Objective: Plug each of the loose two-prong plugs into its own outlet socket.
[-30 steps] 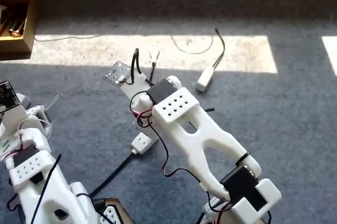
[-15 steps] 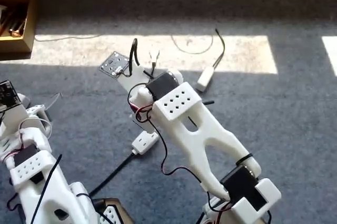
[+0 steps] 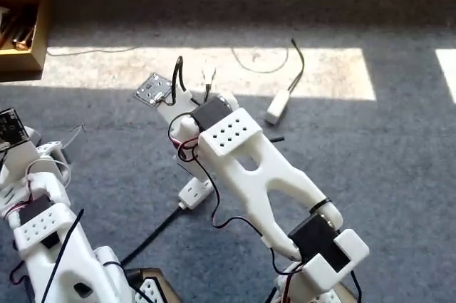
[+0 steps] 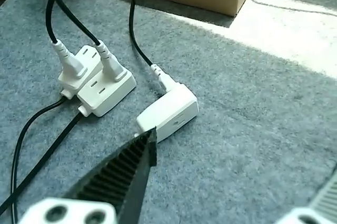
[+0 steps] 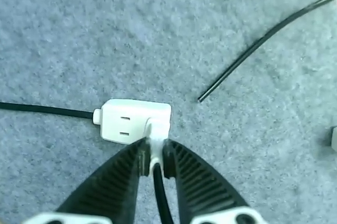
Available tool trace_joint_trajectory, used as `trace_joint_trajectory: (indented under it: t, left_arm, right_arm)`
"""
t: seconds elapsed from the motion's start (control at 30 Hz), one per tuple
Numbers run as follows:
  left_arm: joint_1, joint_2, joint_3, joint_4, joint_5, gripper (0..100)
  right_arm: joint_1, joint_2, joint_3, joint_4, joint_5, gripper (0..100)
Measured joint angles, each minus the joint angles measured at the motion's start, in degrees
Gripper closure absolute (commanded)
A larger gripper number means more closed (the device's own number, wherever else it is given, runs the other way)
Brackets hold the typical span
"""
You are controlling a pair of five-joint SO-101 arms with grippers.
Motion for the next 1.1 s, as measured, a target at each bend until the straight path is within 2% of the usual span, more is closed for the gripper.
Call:
trace_joint_trajectory:
  t: [0.77, 1.1]
  left_arm:
    - [0.0, 0.0, 0.0, 0.0, 0.0, 53]
    - [0.0, 0.0, 0.0, 0.0, -0.1, 53]
  right_arm:
    - [0.4, 0.0, 3.7, -1.9, 0.0, 99.2]
    - [0.6, -1.2, 21.5, -17.6, 0.0, 99.2]
